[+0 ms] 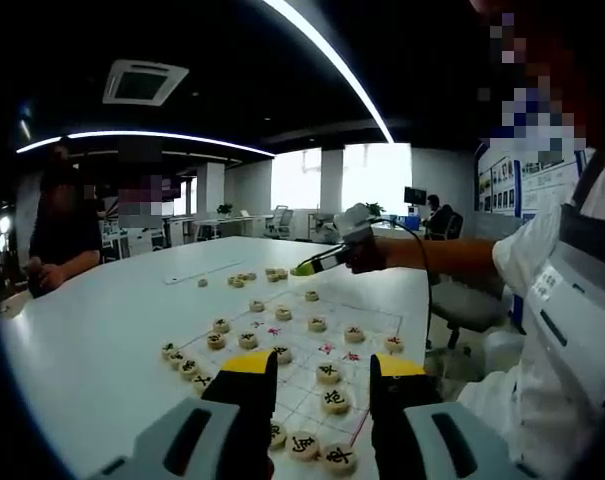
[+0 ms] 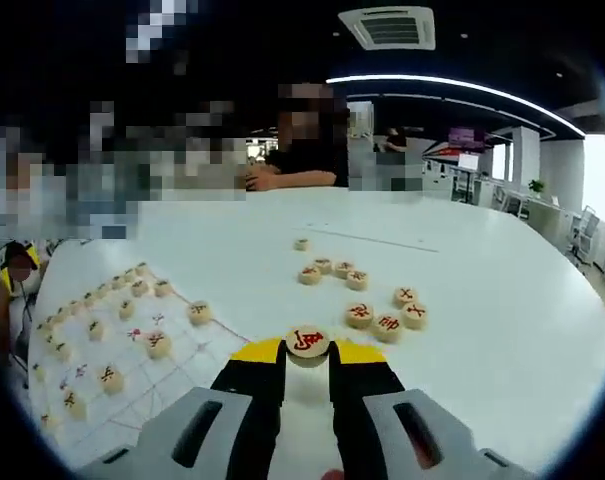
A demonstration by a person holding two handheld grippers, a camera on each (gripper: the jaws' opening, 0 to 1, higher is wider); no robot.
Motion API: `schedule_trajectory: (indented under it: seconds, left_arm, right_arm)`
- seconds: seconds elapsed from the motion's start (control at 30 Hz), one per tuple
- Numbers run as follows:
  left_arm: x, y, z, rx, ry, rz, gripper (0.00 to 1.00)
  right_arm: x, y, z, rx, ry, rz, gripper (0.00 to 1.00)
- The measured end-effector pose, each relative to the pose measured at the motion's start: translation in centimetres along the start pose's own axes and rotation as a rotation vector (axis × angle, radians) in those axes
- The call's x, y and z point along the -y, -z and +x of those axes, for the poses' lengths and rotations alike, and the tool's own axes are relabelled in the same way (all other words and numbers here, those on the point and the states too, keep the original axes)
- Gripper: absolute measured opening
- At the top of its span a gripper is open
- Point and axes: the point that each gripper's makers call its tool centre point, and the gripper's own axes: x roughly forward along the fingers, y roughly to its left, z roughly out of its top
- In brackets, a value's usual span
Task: Pick up the chess pieces one by one and place each piece onto its starting position on the chessboard, setting the pieces on their correct points until all the chess pieces are arranged in the starting layout
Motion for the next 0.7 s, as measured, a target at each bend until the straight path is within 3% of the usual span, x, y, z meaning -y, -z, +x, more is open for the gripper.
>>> schedule_trajectory:
  seconds: [0.3,0.7]
  left_arm:
    - [-0.1,0.1,0.0,-0.002,-0.001,0.000,0.38]
    - [0.1,0.1,0.0,-0.002,0.001,0.002,0.38]
  right_arm:
    - [-3.7,0.8,-0.4,-0.032,-0.086,-0.024,0.19]
    - [-3.4,2.1,-0.4,-0.090,-0.075,-0.023,0.19]
